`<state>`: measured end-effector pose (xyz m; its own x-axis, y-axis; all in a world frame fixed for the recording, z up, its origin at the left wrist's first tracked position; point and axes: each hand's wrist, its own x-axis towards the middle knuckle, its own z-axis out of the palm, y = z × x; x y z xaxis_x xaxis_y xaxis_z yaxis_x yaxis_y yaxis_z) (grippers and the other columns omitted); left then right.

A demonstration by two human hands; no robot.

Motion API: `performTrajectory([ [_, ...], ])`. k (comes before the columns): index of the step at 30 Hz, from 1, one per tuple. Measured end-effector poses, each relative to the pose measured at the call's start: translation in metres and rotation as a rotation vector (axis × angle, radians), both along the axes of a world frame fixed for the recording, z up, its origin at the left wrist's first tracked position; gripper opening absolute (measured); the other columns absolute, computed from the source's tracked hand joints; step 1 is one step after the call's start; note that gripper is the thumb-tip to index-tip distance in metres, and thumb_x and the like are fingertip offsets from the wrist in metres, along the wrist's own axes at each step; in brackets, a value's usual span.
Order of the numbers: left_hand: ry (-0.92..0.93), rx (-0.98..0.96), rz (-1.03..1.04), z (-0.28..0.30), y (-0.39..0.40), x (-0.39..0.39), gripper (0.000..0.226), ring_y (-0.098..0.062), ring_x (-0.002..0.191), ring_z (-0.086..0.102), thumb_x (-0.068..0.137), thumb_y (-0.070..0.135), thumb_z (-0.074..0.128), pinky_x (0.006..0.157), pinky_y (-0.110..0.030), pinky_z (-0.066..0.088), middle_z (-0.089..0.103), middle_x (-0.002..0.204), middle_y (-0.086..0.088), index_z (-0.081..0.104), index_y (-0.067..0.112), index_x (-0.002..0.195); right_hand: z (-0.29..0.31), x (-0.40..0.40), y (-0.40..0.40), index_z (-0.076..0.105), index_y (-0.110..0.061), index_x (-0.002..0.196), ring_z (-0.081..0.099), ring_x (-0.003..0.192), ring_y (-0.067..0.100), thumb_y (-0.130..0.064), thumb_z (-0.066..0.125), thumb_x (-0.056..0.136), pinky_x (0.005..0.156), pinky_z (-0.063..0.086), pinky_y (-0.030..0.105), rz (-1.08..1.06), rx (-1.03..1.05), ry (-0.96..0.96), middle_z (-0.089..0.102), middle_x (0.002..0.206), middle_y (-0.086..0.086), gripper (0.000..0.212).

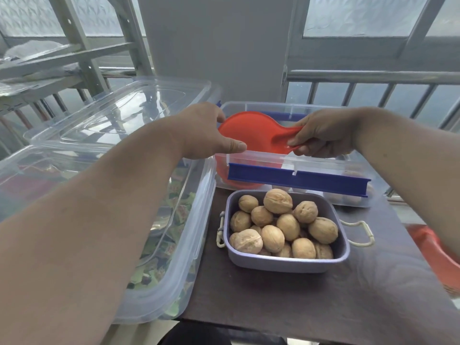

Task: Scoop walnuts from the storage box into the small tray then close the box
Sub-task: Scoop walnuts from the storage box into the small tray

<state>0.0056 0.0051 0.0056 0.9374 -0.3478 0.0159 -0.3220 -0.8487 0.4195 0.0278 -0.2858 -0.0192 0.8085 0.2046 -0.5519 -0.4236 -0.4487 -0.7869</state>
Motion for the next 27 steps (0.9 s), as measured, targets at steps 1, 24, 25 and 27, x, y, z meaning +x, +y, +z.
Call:
performTrajectory([
  [1, 0.000, 0.001, 0.000, 0.000, 0.000, 0.000, 0.092, -0.028, 0.138, 0.056, 0.081, 0.064, 0.082, 0.107, -0.037, 0.043, 0.058, 0.153, -0.007, 0.053, 0.018, 0.155, -0.001, 0.001, 0.000, 0.065, -0.002, 0.117, 0.026, 0.047, 0.007, -0.008, 0.051, 0.108, 0.056, 0.013, 0.020, -0.013, -0.017, 0.015, 0.052, 0.071, 0.009, 0.017],
  [24, -0.122, -0.492, 0.047, -0.001, -0.001, 0.009, 0.058, -0.024, 0.113, 0.067, 0.103, 0.035, 0.067, 0.105, -0.043, 0.055, 0.064, 0.129, 0.002, 0.050, 0.020, 0.156, 0.047, -0.074, 0.004, 0.047, -0.014, 0.083, 0.020, 0.040, 0.006, -0.016, 0.042, 0.109, 0.050, 0.009, 0.025, -0.205, 0.206, -0.161, 0.035, 0.053, -0.003, 0.026],
  [25, -0.133, -0.527, 0.046, -0.001, -0.001, 0.010, 0.057, -0.025, 0.108, 0.069, 0.102, 0.032, 0.069, 0.101, -0.044, 0.058, 0.066, 0.128, 0.000, 0.052, 0.018, 0.155, 0.047, -0.081, 0.005, 0.047, -0.014, 0.083, 0.020, 0.040, 0.006, -0.016, 0.042, 0.109, 0.051, 0.009, 0.026, -0.212, 0.198, -0.184, 0.035, 0.053, -0.003, 0.027],
  [27, -0.137, -0.601, 0.043, 0.000, 0.000, 0.009, 0.052, -0.022, 0.093, 0.070, 0.100, 0.024, 0.072, 0.080, -0.035, 0.062, 0.069, 0.121, -0.001, 0.059, 0.016, 0.149, 0.049, -0.097, 0.007, 0.047, -0.013, 0.078, 0.020, 0.041, 0.007, -0.015, 0.042, 0.108, 0.051, 0.009, 0.028, -0.204, 0.186, -0.234, 0.034, 0.053, -0.003, 0.030],
])
